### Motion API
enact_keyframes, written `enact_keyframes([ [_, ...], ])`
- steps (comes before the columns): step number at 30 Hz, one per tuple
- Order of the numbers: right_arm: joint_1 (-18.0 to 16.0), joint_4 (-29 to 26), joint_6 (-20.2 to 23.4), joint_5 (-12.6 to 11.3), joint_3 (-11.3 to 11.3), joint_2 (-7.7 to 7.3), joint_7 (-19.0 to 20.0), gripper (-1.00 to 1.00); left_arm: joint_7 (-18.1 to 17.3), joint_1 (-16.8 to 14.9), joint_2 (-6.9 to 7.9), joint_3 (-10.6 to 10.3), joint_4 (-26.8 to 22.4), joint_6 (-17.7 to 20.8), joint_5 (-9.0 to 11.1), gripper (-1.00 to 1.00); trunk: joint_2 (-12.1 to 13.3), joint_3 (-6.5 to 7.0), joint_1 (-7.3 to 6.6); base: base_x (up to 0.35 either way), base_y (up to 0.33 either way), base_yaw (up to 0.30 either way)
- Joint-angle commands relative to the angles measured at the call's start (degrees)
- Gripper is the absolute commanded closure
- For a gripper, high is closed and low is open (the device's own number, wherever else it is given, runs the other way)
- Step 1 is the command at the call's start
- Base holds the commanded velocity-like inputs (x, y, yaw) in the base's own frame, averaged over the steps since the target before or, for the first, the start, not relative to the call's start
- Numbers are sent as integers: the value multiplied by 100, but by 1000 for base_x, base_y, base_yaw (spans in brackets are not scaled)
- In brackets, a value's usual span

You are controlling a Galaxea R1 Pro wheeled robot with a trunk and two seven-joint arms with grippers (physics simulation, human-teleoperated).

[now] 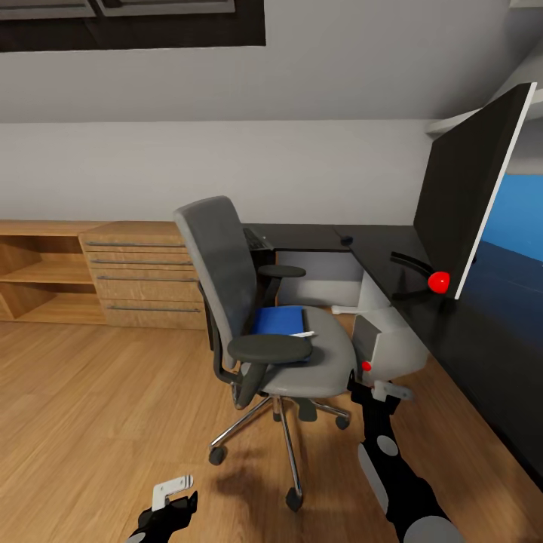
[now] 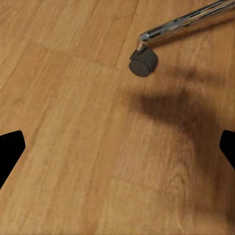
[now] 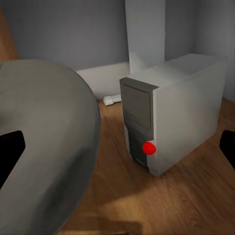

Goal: In the bedroom, organize the workspace by keeping the computer under the desk, ensuring the monitor is on the desk, placing the keyboard on the desk next to the monitor, placing the mouse on the desk next to the keyboard, moving the folder from the swivel chair onto the desk next to the mouse, stacking the notebook on top of the folder with the pen on top of the notebook, and positioning the swivel chair next to the desk.

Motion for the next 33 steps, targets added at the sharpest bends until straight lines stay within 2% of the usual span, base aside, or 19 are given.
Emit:
enact_keyframes([
  [1,-3,3,-28,-34,-7,3,7,-100,11,1,-3,8,-12,33,42,-100,-2,-6,-1,0,0,0],
  [28,-3,-7,-37,-30,-15,4,-11,-100,20,3,-2,7,-5,27,41,-100,-2,-6,-1,0,0,0],
  [33,-3,-5,-37,-33,-15,4,-8,-100,34,4,-10,-1,-4,-203,35,-100,-2,-6,-1,0,0,0],
])
